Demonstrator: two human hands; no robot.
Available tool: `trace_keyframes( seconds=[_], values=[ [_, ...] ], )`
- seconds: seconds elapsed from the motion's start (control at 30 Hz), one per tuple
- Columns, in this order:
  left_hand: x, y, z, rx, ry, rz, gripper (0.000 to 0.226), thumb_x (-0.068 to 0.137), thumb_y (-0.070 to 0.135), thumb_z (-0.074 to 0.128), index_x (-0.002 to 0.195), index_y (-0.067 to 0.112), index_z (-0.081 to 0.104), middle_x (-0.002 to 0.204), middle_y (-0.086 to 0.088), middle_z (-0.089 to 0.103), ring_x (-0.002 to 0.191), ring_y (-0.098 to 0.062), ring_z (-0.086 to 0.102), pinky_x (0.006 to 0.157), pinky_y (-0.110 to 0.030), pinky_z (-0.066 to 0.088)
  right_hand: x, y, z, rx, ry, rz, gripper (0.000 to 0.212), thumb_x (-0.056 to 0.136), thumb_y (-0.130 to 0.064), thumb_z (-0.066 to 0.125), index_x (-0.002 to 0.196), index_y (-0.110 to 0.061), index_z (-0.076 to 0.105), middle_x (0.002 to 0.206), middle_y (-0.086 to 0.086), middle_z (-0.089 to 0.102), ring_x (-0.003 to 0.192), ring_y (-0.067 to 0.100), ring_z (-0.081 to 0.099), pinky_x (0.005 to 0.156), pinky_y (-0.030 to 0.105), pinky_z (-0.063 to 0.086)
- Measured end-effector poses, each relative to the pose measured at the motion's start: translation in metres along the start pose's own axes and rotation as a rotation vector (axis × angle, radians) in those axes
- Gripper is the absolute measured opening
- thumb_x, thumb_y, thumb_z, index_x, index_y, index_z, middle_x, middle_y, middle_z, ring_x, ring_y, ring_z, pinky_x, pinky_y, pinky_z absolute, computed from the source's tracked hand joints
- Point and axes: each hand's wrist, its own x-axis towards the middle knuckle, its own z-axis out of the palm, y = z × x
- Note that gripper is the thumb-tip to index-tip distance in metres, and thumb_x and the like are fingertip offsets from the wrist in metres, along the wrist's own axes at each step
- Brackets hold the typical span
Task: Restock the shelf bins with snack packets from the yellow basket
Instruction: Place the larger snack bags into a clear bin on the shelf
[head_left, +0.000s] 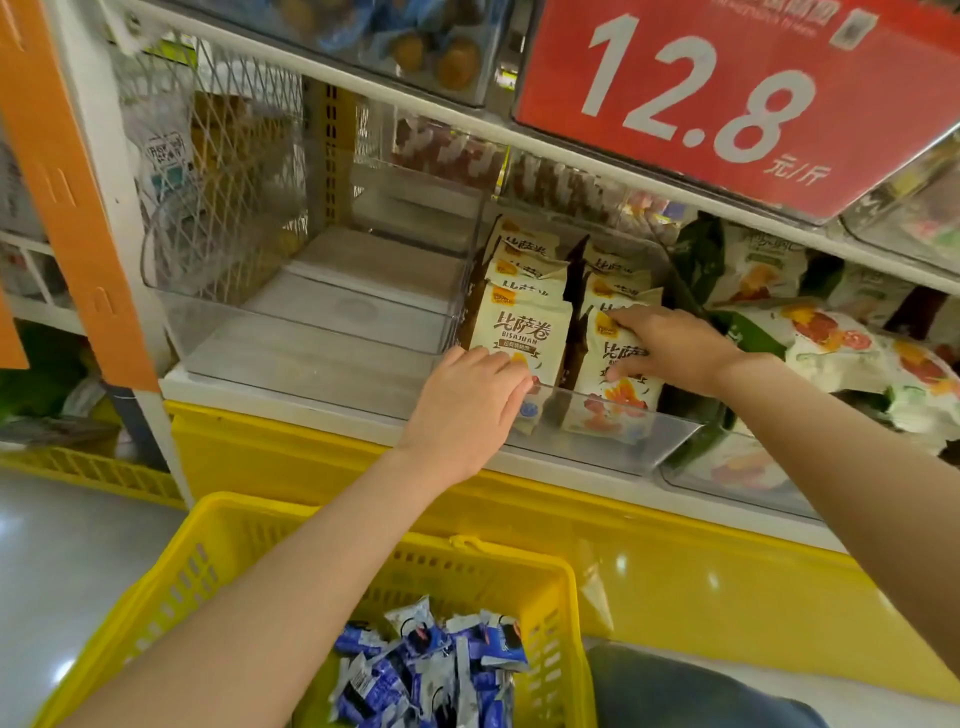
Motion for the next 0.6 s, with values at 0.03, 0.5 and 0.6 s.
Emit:
trace_keyframes(
  seconds=[0.03, 0.5, 0.6],
  values=[
    [0.0, 0.0, 0.0, 0.004, -0.005, 0.002, 0.032, 0.099, 0.03, 0.034, 0.106, 0.016, 0.062, 0.104, 0.0, 0.067, 0.095, -0.015, 0.058, 0.085, -0.029, 0.039, -0.002, 0.0, 0.0, 0.028, 0.007, 0.015, 0.08, 0.08, -0.043, 0.067, 0.146, -0.018, 0.029, 0.145, 0.008, 0.041, 0.131, 0.027, 0.039, 0.106, 0.036, 0.032],
    [-0.014, 0.01, -0.019, -0.086, -0.059, -0.065, 0.03, 0.098, 0.026, 0.036, 0.123, 0.019, 0.051, 0.123, 0.0, 0.053, 0.118, -0.015, 0.046, 0.101, -0.03, 0.035, -0.107, -0.058, 0.058, 0.026, 0.259, 0.0, 0.06, 0.098, -0.037, 0.035, 0.149, -0.014, 0.013, 0.157, 0.005, 0.015, 0.145, 0.018, 0.012, 0.112, 0.024, -0.002],
    [-0.039, 0.013, -0.03, -0.104, -0.017, -0.12, 0.032, 0.098, 0.026, 0.036, 0.125, 0.017, 0.049, 0.125, 0.001, 0.05, 0.117, -0.011, 0.044, 0.097, -0.022, 0.031, -0.126, -0.078, 0.061, 0.008, 0.261, -0.015, 0.057, 0.099, -0.036, 0.035, 0.148, -0.011, 0.021, 0.156, 0.008, 0.019, 0.145, 0.02, 0.011, 0.116, 0.027, 0.003]
  ],
)
